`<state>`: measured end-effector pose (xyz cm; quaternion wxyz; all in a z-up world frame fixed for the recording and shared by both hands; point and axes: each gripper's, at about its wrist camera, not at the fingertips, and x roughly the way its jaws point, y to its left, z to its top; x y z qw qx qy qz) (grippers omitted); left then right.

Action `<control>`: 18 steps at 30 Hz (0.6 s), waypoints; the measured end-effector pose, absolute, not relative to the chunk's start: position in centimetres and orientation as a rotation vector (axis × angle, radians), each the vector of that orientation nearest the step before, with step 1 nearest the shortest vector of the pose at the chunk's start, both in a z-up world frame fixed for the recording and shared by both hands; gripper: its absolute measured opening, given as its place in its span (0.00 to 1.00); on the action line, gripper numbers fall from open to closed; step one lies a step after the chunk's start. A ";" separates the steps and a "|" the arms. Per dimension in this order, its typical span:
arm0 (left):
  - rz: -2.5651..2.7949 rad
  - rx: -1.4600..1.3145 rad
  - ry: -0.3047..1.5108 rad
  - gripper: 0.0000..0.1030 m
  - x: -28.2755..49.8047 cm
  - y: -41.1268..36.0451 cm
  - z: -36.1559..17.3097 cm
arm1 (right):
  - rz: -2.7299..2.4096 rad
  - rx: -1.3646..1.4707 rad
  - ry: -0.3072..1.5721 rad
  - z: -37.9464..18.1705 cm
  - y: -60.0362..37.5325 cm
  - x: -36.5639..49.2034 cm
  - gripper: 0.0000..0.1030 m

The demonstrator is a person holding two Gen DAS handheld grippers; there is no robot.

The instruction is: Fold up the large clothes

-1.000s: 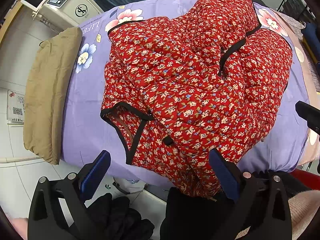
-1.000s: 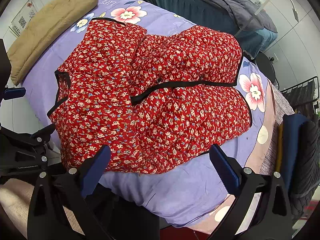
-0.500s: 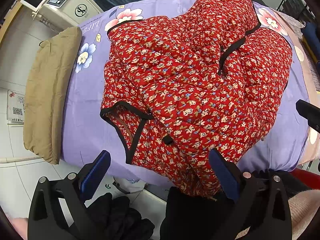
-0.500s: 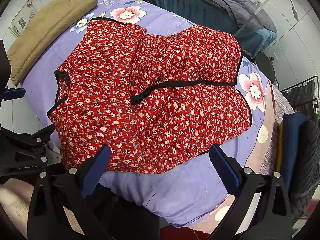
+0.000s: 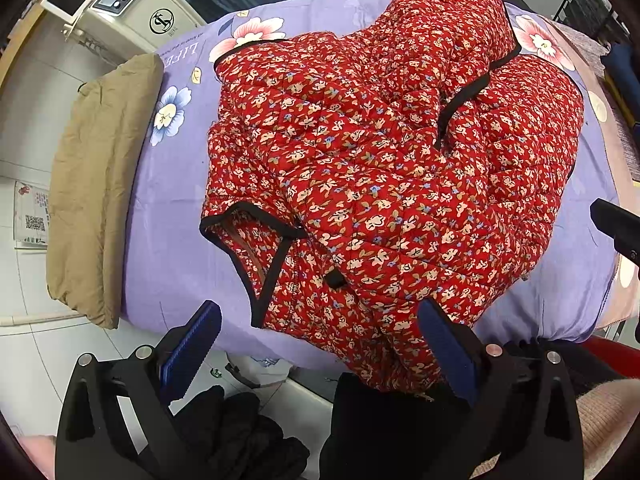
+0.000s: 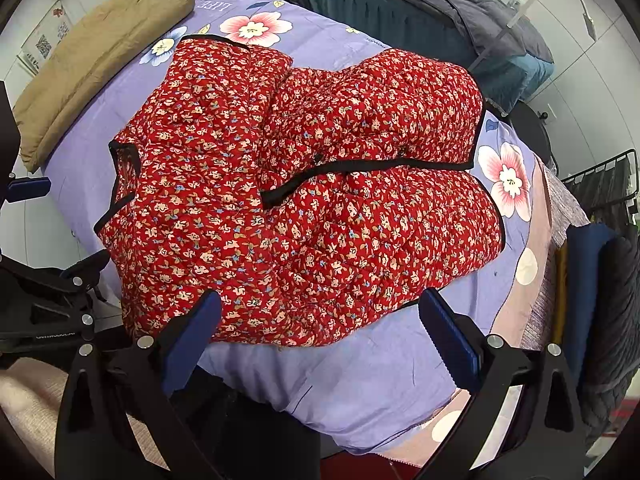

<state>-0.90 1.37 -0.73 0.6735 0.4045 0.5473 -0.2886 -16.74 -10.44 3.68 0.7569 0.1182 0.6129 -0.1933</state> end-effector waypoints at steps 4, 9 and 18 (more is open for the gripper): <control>-0.651 0.915 1.229 0.94 -1.0 1.3 -0.7 | -0.422 0.259 1.336 3.6 -10.4 -16.7 0.94; -0.652 0.915 1.231 0.94 -0.8 1.3 -0.6 | -0.422 0.258 1.337 3.5 -10.3 -16.7 0.94; -0.651 0.917 1.235 0.94 -0.8 1.3 -0.8 | -0.423 0.259 1.339 3.4 -10.2 -16.7 0.94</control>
